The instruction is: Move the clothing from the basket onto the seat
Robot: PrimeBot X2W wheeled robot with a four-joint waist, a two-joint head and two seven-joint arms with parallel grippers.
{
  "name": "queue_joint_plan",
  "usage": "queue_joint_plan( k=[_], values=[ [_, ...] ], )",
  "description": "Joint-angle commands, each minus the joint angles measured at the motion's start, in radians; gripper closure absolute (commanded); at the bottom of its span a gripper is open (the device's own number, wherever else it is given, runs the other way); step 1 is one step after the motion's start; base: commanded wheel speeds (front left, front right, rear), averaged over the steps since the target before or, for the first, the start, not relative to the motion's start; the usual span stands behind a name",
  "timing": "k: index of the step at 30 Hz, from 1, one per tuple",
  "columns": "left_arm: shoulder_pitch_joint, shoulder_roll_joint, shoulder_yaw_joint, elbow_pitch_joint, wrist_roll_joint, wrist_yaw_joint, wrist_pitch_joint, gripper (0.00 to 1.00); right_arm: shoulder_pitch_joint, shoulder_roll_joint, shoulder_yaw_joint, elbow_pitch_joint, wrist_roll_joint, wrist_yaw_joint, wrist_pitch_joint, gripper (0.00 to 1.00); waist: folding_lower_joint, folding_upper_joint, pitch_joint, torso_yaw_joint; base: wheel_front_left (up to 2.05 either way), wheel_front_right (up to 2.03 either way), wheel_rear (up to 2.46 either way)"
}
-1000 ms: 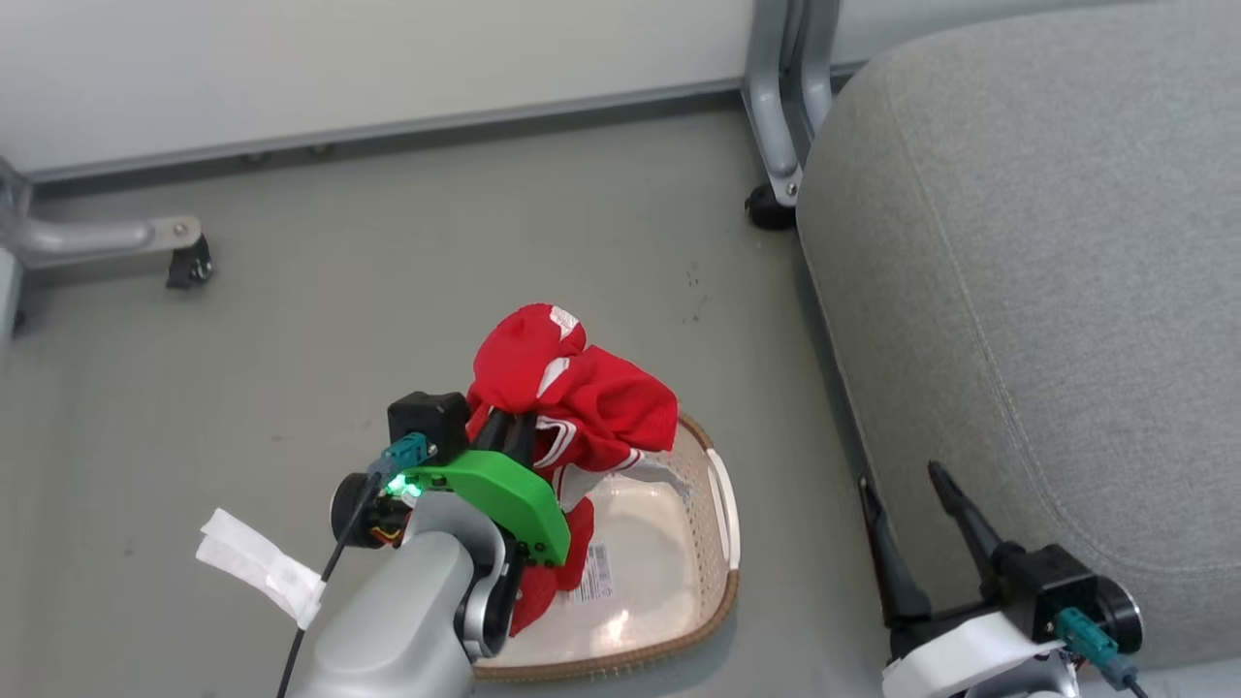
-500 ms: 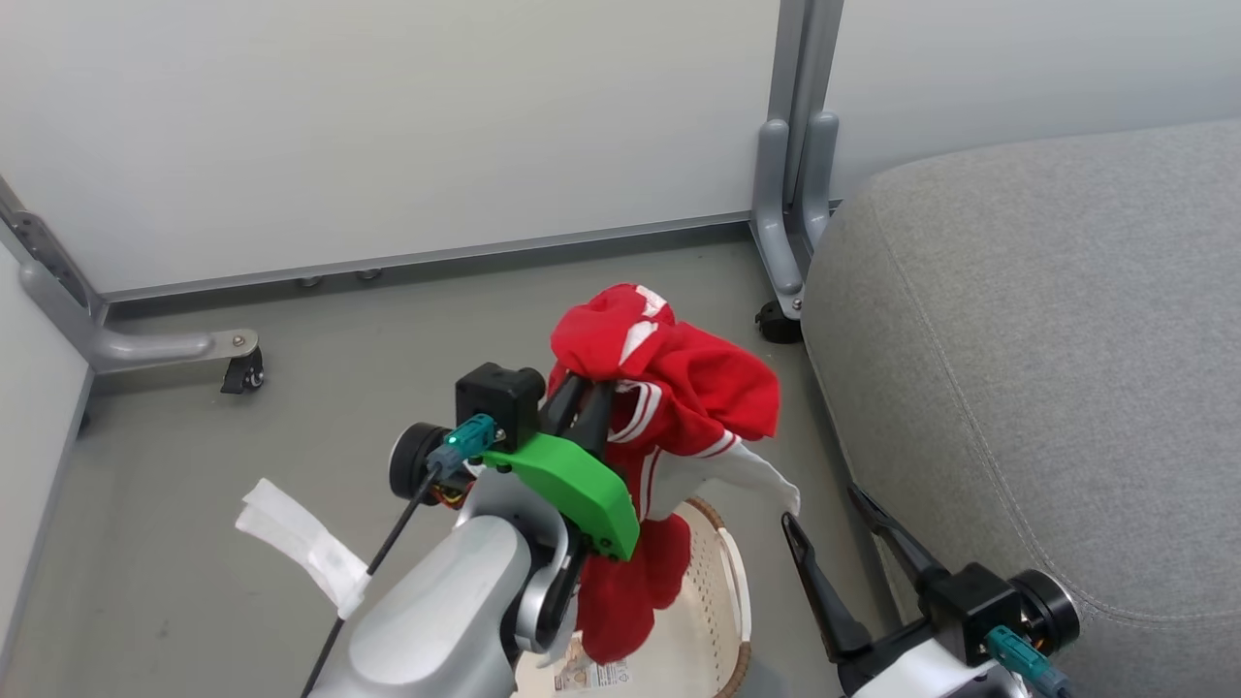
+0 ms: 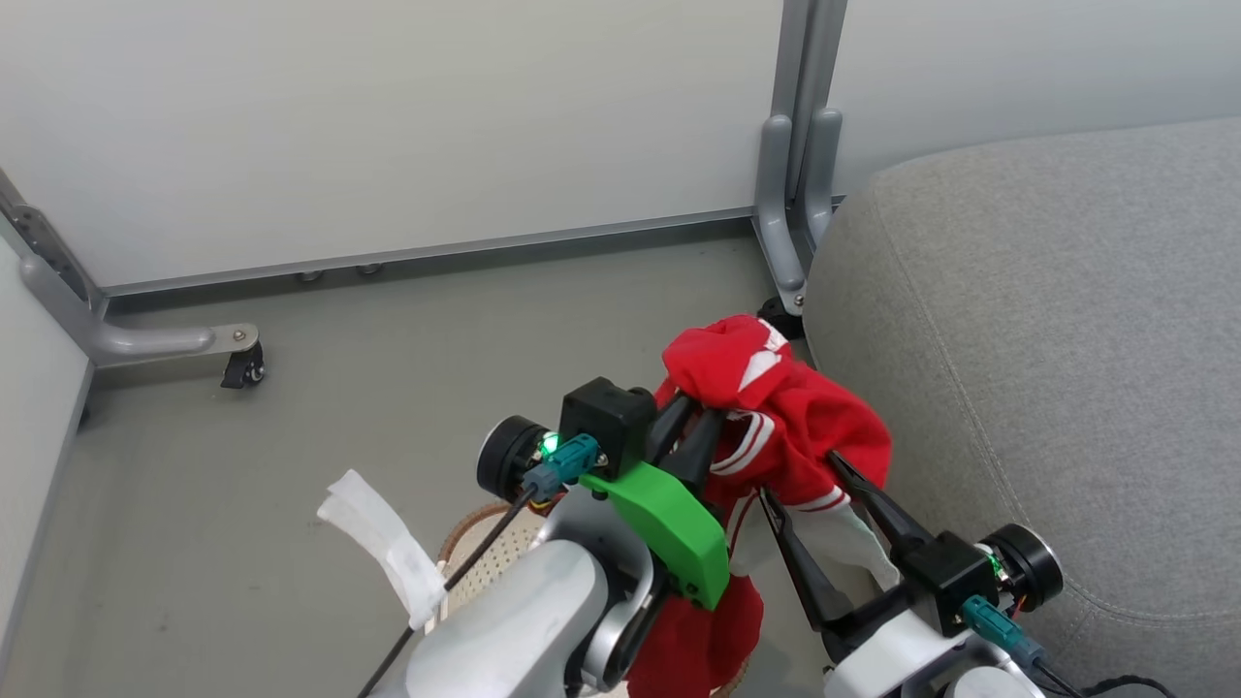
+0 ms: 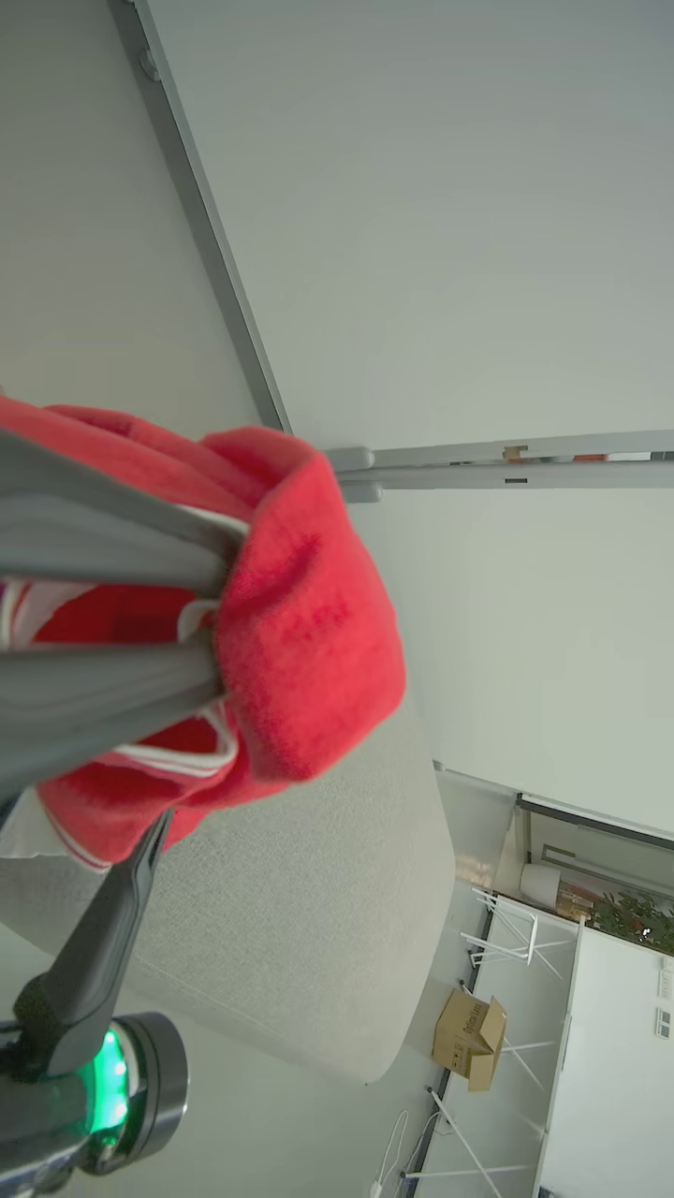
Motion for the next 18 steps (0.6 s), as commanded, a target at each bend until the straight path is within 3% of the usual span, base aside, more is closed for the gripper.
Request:
queue_joint_plan(
  k=[1, 8, 9, 10, 18],
  values=[
    [-0.005, -0.002, -0.007, -0.015, 0.011, 0.002, 0.005, 1.0, -0.014, -0.002, 0.001, 0.002, -0.006, -0.001, -0.003, 0.0, 0.0001, 0.0, 0.001, -0.002, 0.0, 0.0, 0.0],
    [-0.001, -0.003, -0.042, -0.071, 0.015, 0.004, 0.04, 1.0, -0.018, -0.014, 0.019, 0.001, -0.009, -0.001, -0.003, 0.0, 0.0001, 0.0, 0.004, -0.013, 0.0, 0.0, 0.0],
    [-0.001, -0.001, -0.044, -0.073, 0.017, 0.006, 0.042, 1.0, -0.02, -0.016, 0.02, 0.0, -0.01, -0.001, -0.003, 0.41, 0.0001, 0.0, 0.004, -0.015, 0.0, 0.0, 0.0],
    [0.001, 0.002, -0.046, -0.076, 0.018, 0.008, 0.045, 1.0, -0.022, -0.018, 0.021, 0.0, -0.011, -0.001, -0.003, 1.0, 0.0001, 0.0, 0.004, -0.018, 0.0, 0.0, 0.0],
    [0.009, 0.017, -0.055, -0.076, 0.021, 0.014, 0.053, 1.0, -0.02, -0.016, 0.014, -0.005, -0.021, -0.001, -0.003, 1.0, 0.0001, 0.0, 0.004, -0.031, 0.0, 0.0, 0.0]
  ],
)
